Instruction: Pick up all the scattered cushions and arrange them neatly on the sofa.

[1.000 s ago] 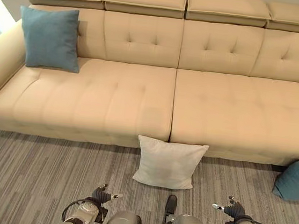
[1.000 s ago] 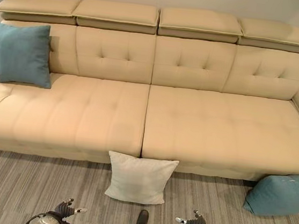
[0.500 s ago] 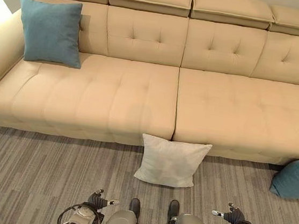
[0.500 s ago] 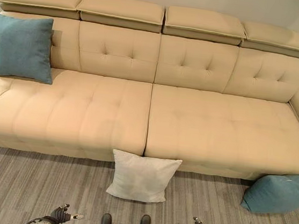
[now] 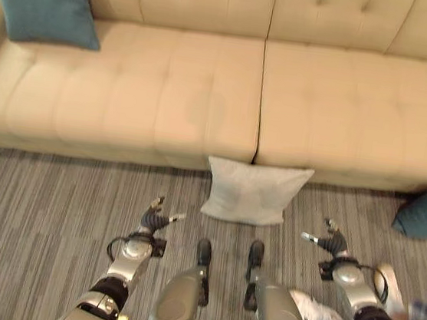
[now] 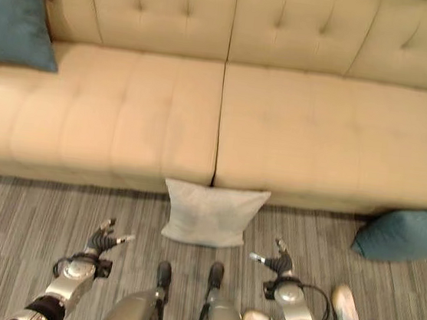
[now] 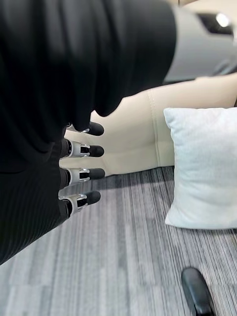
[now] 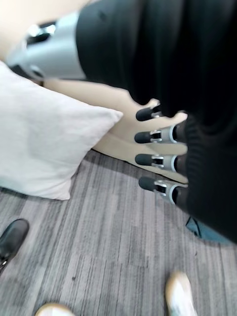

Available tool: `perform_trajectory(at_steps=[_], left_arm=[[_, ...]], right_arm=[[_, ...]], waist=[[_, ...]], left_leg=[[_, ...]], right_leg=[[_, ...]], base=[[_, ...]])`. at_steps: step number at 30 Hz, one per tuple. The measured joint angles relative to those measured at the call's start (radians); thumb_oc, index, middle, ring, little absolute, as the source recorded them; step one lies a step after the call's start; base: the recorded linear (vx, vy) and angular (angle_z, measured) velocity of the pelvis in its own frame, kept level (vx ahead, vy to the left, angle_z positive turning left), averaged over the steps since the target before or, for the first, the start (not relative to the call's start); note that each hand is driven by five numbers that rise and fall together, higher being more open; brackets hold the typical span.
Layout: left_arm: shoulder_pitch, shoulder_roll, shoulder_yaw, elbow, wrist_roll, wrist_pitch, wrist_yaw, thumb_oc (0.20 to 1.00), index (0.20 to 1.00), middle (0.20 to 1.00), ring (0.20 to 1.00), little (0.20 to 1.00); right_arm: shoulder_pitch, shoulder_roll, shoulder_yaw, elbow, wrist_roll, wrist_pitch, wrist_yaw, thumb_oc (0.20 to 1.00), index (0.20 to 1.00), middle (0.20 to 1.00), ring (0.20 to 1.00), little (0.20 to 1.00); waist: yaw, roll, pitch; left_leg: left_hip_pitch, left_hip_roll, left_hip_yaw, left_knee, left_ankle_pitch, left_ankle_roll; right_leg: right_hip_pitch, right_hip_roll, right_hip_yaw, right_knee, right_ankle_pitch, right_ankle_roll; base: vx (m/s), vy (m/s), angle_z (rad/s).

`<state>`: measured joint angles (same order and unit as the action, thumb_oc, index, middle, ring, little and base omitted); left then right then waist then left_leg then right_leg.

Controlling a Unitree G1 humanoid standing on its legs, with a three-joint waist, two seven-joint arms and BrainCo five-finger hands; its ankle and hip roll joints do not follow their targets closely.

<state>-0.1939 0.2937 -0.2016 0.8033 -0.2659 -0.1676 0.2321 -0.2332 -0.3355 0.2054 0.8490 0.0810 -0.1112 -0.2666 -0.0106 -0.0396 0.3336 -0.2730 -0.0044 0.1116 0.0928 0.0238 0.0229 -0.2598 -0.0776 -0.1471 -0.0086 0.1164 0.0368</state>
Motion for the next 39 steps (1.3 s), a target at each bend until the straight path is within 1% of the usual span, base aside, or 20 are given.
perform_trajectory(at_steps=[1, 3, 5, 7, 9, 10, 12, 14, 15, 16, 19, 22, 23, 25, 28, 31, 35, 39], left_arm=[[-0.023, 0.000, 0.005, -0.006, -0.001, -0.007, 0.012, 1.000, 1.000, 1.000, 1.000, 1.000], [-0.092, 0.004, 0.012, -0.008, -0.039, -0.015, 0.042, 1.000, 1.000, 1.000, 1.000, 1.000], [-0.152, 0.008, 0.005, -0.005, -0.040, -0.022, 0.077, 1.000, 1.000, 1.000, 1.000, 1.000], [-0.210, 0.010, 0.004, -0.005, -0.040, -0.035, 0.092, 1.000, 1.000, 1.000, 1.000, 1.000], [-0.230, 0.014, -0.005, -0.002, -0.040, -0.040, 0.101, 1.000, 1.000, 1.000, 1.000, 1.000], [-0.241, 0.018, -0.026, 0.007, -0.042, -0.040, 0.105, 1.000, 1.000, 1.000, 1.000, 1.000], [-0.257, 0.021, -0.035, 0.012, -0.042, -0.040, 0.105, 1.000, 1.000, 1.000, 1.000, 1.000], [-0.310, 0.043, -0.056, 0.023, -0.061, -0.045, 0.122, 1.000, 1.000, 1.000, 1.000, 1.000], [-0.358, 0.049, -0.058, 0.029, -0.072, -0.044, 0.128, 1.000, 1.000, 1.000, 1.000, 1.000], [-0.407, 0.047, -0.074, 0.047, -0.076, -0.044, 0.135, 1.000, 1.000, 1.000, 1.000, 1.000], [-0.479, 0.046, -0.074, 0.037, -0.087, -0.055, 0.150, 1.000, 1.000, 1.000, 1.000, 1.000], [-0.506, 0.050, -0.075, 0.012, -0.099, -0.058, 0.169, 1.000, 1.000, 1.000, 1.000, 1.000], [-0.525, 0.053, -0.079, 0.003, -0.100, -0.061, 0.172, 1.000, 1.000, 1.000, 1.000, 1.000], [-0.581, 0.071, -0.119, -0.001, -0.105, -0.064, 0.182, 1.000, 1.000, 1.000, 1.000, 1.000], [-0.658, 0.070, -0.125, -0.017, -0.107, -0.069, 0.206, 1.000, 1.000, 1.000, 1.000, 1.000], [-0.677, 0.066, -0.152, -0.023, -0.107, -0.074, 0.211, 1.000, 1.000, 1.000, 1.000, 1.000], [-0.681, 0.062, -0.151, -0.036, -0.107, -0.075, 0.213, 1.000, 1.000, 1.000, 1.000, 1.000], [-0.718, 0.059, -0.153, -0.037, -0.107, -0.075, 0.214, 1.000, 1.000, 1.000, 1.000, 1.000]], right_arm=[[-0.019, 0.000, 0.000, -0.009, 0.011, -0.005, -0.012, 1.000, 1.000, 1.000, 1.000, 1.000], [-0.099, 0.000, 0.001, -0.012, 0.016, -0.006, -0.033, 1.000, 1.000, 1.000, 1.000, 1.000], [-0.173, -0.003, 0.001, -0.013, 0.032, -0.008, -0.074, 1.000, 1.000, 1.000, 1.000, 1.000], [-0.240, -0.007, 0.002, -0.014, 0.035, -0.016, -0.097, 1.000, 1.000, 1.000, 1.000, 1.000], [-0.261, -0.007, 0.001, -0.017, 0.043, -0.026, -0.115, 1.000, 1.000, 1.000, 1.000, 1.000], [-0.263, -0.007, 0.002, -0.006, 0.055, -0.027, -0.132, 1.000, 1.000, 1.000, 1.000, 1.000], [-0.270, -0.007, 0.002, 0.007, 0.063, -0.028, -0.139, 1.000, 1.000, 1.000, 1.000, 1.000], [-0.316, -0.024, 0.001, 0.025, 0.084, -0.037, -0.162, 1.000, 1.000, 1.000, 1.000, 1.000], [-0.362, -0.034, -0.002, 0.035, 0.098, -0.036, -0.175, 1.000, 1.000, 1.000, 1.000, 1.000], [-0.401, -0.034, 0.000, 0.040, 0.103, -0.036, -0.180, 1.000, 1.000, 1.000, 1.000, 1.000], [-0.490, -0.039, -0.003, 0.057, 0.133, -0.050, -0.220, 1.000, 1.000, 1.000, 1.000, 1.000], [-0.525, -0.042, -0.001, 0.053, 0.136, -0.058, -0.230, 1.000, 1.000, 1.000, 1.000, 1.000], [-0.540, -0.050, 0.000, 0.053, 0.139, -0.060, -0.241, 1.000, 1.000, 1.000, 1.000, 1.000], [-0.576, -0.078, 0.001, 0.052, 0.142, -0.060, -0.250, 1.000, 1.000, 1.000, 1.000, 1.000], [-0.652, -0.083, 0.005, 0.048, 0.142, -0.072, -0.271, 1.000, 1.000, 1.000, 1.000, 1.000], [-0.663, -0.075, 0.012, 0.050, 0.142, -0.072, -0.286, 1.000, 1.000, 1.000, 1.000, 1.000], [-0.668, -0.074, 0.027, 0.049, 0.141, -0.072, -0.289, 1.000, 1.000, 1.000, 1.000, 1.000], [-0.701, -0.072, 0.053, 0.040, 0.139, -0.072, -0.289, 1.000, 1.000, 1.000, 1.000, 1.000]], waist=[[0.000, -0.002, 0.015], [-0.001, -0.005, 0.066], [-0.002, -0.005, 0.093], [-0.002, -0.004, 0.131], [-0.003, -0.001, 0.138], [-0.003, 0.003, 0.145], [-0.003, 0.004, 0.148], [-0.005, 0.010, 0.145], [-0.011, 0.015, 0.151], [-0.009, 0.019, 0.160], [-0.012, 0.022, 0.160], [-0.016, 0.023, 0.160], [-0.016, 0.023, 0.158], [-0.016, 0.025, 0.159], [-0.027, 0.025, 0.159], [-0.027, 0.025, 0.160], [-0.025, 0.025, 0.156], [-0.025, 0.026, 0.147]], left_leg=[[-0.029, 0.002, 0.001, 0.005, 0.005, -0.007], [-0.072, 0.006, 0.001, 0.004, 0.024, -0.015], [-0.142, 0.010, 0.001, 0.016, 0.035, -0.019], [-0.181, 0.010, 0.002, 0.013, 0.049, -0.016], [-0.219, 0.010, 0.004, 0.012, 0.051, -0.015], [-0.233, 0.009, 0.004, 0.012, 0.059, -0.004], [-0.242, 0.007, 0.008, 0.000, 0.060, -0.002], [-0.326, 0.002, 0.013, 0.012, 0.062, 0.000], [-0.384, 0.001, 0.016, 0.018, 0.076, 0.006], [-0.414, 0.000, 0.015, 0.020, 0.079, 0.005], [-0.482, -0.003, 0.003, 0.016, 0.092, -0.001], [-0.511, -0.004, 0.000, 0.019, 0.093, -0.001], [-0.533, -0.005, -0.001, 0.021, 0.094, -0.002], [-0.593, -0.007, -0.006, 0.040, 0.097, -0.004], [-0.669, -0.012, -0.010, 0.051, 0.105, -0.004], [-0.688, -0.012, -0.012, 0.051, 0.110, -0.003], [-0.696, -0.014, -0.014, 0.050, 0.110, -0.004], [-0.748, -0.013, -0.015, 0.067, 0.112, -0.005]], right_leg=[[-0.036, 0.000, 0.005, 0.015, 0.000, 0.000], [-0.085, 0.003, 0.010, 0.025, 0.008, -0.002], [-0.159, 0.004, 0.009, 0.042, 0.014, -0.005], [-0.202, 0.005, 0.010, 0.046, 0.030, -0.009], [-0.241, 0.005, 0.012, 0.046, 0.035, -0.015], [-0.255, 0.005, 0.012, 0.045, 0.046, -0.026], [-0.272, 0.004, 0.015, 0.044, 0.045, -0.027], [-0.373, -0.004, 0.023, 0.090, 0.035, -0.023], [-0.432, -0.008, 0.022, 0.104, 0.038, -0.027], [-0.466, -0.010, 0.022, 0.114, 0.037, -0.028], [-0.547, -0.012, 0.022, 0.142, 0.030, -0.030], [-0.587, -0.016, 0.022, 0.169, 0.019, -0.033], [-0.612, -0.017, 0.022, 0.183, 0.013, -0.034], [-0.675, -0.022, 0.019, 0.212, 0.008, -0.037], [-0.756, -0.030, 0.017, 0.237, 0.004, -0.035], [-0.778, -0.032, 0.015, 0.245, 0.003, -0.037], [-0.797, -0.035, 0.015, 0.270, -0.012, -0.041], [-0.850, -0.036, 0.014, 0.291, -0.015, -0.044]], base=[[-0.09, -0.021, -0.07], [-0.10, -0.022, -0.07], [-0.09, -0.013, -0.02], [-0.08, -0.010, 0.01], [-0.08, -0.012, -0.03], [-0.12, -0.006, -0.01], [-0.10, 0.005, -0.05], [-0.06, -0.006, -0.02], [0.02, -0.020, 0.08], [0.03, -0.019, 0.09], [-0.02, -0.029, 0.06], [-0.01, -0.007, 0.01], [0.00, -0.014, 0.08], [0.00, -0.007, 0.09], [-0.03, -0.017, 0.05], [0.00, -0.002, 0.02], [0.00, -0.013, 0.03], [0.00, 0.000, 0.00]])
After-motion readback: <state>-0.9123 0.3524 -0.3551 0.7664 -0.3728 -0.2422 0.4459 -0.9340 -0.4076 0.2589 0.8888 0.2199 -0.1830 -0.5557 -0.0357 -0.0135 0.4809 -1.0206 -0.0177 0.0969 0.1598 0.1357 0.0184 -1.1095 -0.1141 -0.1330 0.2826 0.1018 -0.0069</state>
